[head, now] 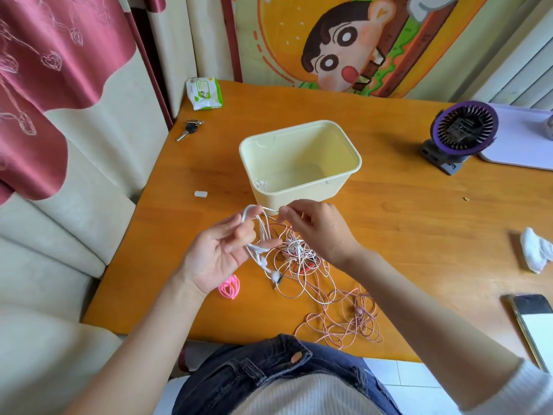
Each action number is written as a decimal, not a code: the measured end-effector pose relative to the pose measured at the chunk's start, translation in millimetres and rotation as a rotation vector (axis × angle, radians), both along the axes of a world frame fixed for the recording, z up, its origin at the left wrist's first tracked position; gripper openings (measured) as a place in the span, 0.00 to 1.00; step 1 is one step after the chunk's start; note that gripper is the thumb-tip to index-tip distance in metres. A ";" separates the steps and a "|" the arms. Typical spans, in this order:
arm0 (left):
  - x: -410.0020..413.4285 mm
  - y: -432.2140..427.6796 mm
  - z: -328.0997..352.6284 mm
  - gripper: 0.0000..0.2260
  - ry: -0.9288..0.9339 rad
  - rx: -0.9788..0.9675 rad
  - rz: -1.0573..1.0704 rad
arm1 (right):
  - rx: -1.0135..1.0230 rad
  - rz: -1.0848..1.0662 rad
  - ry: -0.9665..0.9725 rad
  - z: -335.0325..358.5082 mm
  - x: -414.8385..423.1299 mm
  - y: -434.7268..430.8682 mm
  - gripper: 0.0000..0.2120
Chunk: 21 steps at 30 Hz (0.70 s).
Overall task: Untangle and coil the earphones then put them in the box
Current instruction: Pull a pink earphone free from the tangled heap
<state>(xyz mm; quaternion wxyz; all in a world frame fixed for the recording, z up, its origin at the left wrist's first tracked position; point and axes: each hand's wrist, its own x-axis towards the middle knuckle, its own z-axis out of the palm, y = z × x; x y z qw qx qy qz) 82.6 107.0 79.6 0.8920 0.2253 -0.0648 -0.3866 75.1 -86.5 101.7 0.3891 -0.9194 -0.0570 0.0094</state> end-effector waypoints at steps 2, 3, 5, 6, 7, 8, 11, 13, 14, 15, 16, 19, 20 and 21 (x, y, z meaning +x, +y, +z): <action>2.1 0.4 -1.3 0.17 0.073 -0.078 0.084 | 0.004 0.015 0.027 -3.9 -5.9 7.2 0.12; 3.2 3.4 -1.6 0.18 0.092 -0.048 0.151 | 0.004 0.030 0.034 -5.4 -9.7 10.4 0.12; 5.8 7.8 -0.7 0.18 0.124 -0.085 0.198 | 0.007 0.060 0.055 -9.1 -17.2 14.6 0.13; 6.2 8.1 -0.2 0.17 0.151 -0.153 0.204 | 0.014 0.071 0.069 -11.1 -21.4 15.9 0.13; 6.3 7.2 0.2 0.16 0.198 -0.211 0.225 | 0.021 0.081 0.076 -12.6 -25.0 16.5 0.13; 6.5 7.1 1.4 0.15 0.253 -0.222 0.281 | 0.028 0.091 0.077 -14.1 -28.5 17.2 0.13; 7.0 2.8 8.4 0.14 0.275 0.043 0.529 | 0.032 0.125 0.089 -16.9 -35.2 19.7 0.12; 5.3 -1.7 10.0 0.14 0.172 0.262 0.571 | 0.022 0.149 0.082 -17.1 -37.2 21.3 0.11; 3.1 -2.0 8.9 0.14 0.097 0.377 0.571 | 0.017 0.165 0.084 -16.5 -38.3 22.8 0.11; 0.6 -2.7 8.0 0.13 0.018 0.489 0.565 | 0.013 0.182 0.090 -15.3 -39.7 23.8 0.11; -2.1 -1.4 6.4 0.12 -0.054 0.590 0.561 | 0.012 0.207 0.102 -13.6 -41.1 25.4 0.11; -8.6 1.8 4.5 0.12 -0.275 0.859 0.503 | -0.001 0.282 0.117 -7.3 -45.3 29.0 0.11; -10.6 2.5 4.8 0.12 -0.355 0.956 0.456 | -0.009 0.298 0.122 -4.8 -46.2 29.3 0.11; -12.4 3.0 4.7 0.12 -0.430 1.040 0.399 | -0.016 0.311 0.129 -2.3 -46.7 29.0 0.11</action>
